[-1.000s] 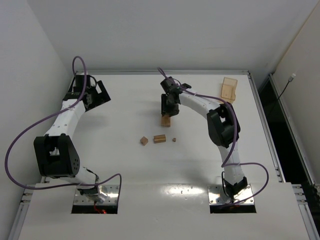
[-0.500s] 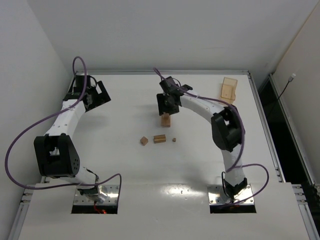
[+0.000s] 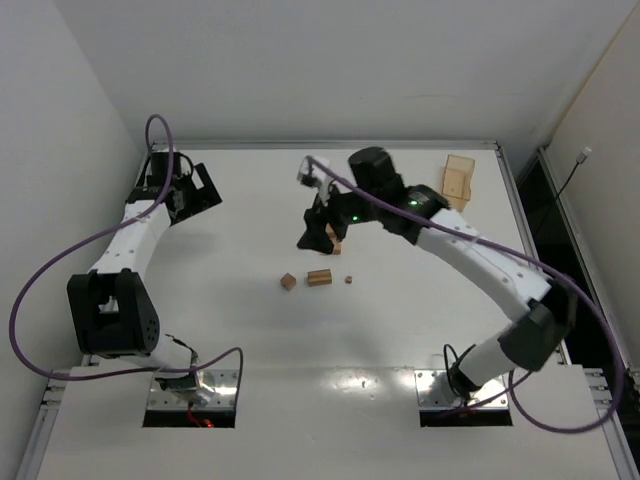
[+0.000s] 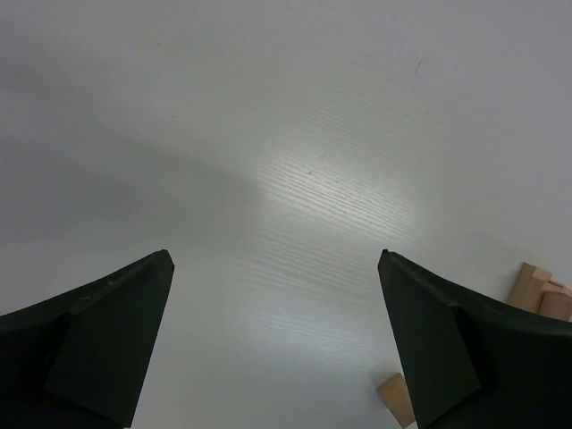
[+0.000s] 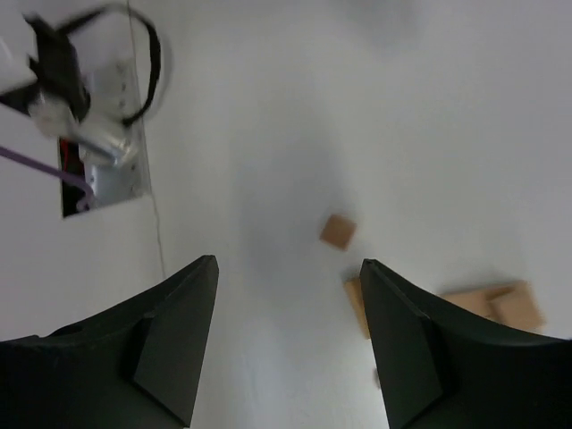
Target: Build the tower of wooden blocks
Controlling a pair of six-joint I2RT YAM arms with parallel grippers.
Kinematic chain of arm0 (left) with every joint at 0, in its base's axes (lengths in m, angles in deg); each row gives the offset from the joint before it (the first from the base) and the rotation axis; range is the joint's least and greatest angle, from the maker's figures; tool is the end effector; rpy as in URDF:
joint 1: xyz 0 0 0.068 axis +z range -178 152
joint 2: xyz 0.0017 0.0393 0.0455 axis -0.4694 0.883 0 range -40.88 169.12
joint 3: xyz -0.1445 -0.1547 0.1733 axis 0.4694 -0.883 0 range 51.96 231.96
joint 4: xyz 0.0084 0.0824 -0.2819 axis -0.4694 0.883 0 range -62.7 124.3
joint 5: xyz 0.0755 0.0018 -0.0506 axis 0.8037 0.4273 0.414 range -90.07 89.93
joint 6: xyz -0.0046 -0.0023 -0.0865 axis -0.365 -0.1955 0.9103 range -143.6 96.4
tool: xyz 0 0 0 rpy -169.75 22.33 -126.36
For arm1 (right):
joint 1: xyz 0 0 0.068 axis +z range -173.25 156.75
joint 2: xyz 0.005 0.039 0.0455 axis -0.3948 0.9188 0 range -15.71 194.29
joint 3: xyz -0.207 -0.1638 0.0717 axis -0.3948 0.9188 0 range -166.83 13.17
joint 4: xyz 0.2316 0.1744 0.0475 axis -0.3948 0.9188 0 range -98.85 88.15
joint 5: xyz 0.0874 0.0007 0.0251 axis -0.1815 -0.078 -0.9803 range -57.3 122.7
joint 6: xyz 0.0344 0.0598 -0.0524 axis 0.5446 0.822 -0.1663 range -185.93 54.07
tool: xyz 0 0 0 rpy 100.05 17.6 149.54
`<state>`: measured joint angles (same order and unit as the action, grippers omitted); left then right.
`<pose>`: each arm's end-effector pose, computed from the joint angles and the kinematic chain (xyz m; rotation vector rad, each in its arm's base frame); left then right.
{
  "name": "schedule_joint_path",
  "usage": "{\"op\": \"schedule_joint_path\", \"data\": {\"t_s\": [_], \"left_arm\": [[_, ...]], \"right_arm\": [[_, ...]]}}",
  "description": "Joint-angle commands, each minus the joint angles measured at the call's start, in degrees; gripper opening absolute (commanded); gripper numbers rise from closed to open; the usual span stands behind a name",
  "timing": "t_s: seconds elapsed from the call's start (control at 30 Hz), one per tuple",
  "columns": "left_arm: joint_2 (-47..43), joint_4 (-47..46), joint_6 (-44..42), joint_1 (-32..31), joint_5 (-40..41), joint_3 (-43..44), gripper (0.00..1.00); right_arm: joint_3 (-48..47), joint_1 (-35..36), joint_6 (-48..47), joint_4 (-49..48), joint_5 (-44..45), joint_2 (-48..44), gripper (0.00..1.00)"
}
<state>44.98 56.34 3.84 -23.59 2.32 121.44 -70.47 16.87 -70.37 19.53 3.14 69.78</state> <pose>0.3900 0.0334 0.2492 -0.6690 2.2709 -0.1452 0.2829 0.2878 0.3575 -1.1064 1.8485 0.9099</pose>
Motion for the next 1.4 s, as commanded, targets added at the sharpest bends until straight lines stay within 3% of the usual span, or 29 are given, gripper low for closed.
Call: {"op": "schedule_joint_path", "data": {"t_s": [0.0, 0.2, 0.57, 1.37], "left_arm": [[-2.37, -0.65, 0.50, 1.74, 1.03, 2.16, 0.99], [-1.75, 0.85, 0.51, 4.12, 1.03, 4.71, 0.99], [-1.23, 0.85, 0.51, 4.65, -0.81, 3.56, 0.99], [0.97, 0.32, 0.51, 5.18, -1.87, 4.71, 0.99]], "right_arm": [[5.57, 2.33, -2.95, 5.05, -8.15, 10.48, 0.62], [2.52, 8.83, 0.66, 2.83, 2.56, 22.68, 0.62], [-2.06, 8.31, 8.57, -3.06, 18.55, 29.12, 0.64], [-8.83, 10.69, 9.37, -2.54, 22.27, 36.67, 0.64]]}}
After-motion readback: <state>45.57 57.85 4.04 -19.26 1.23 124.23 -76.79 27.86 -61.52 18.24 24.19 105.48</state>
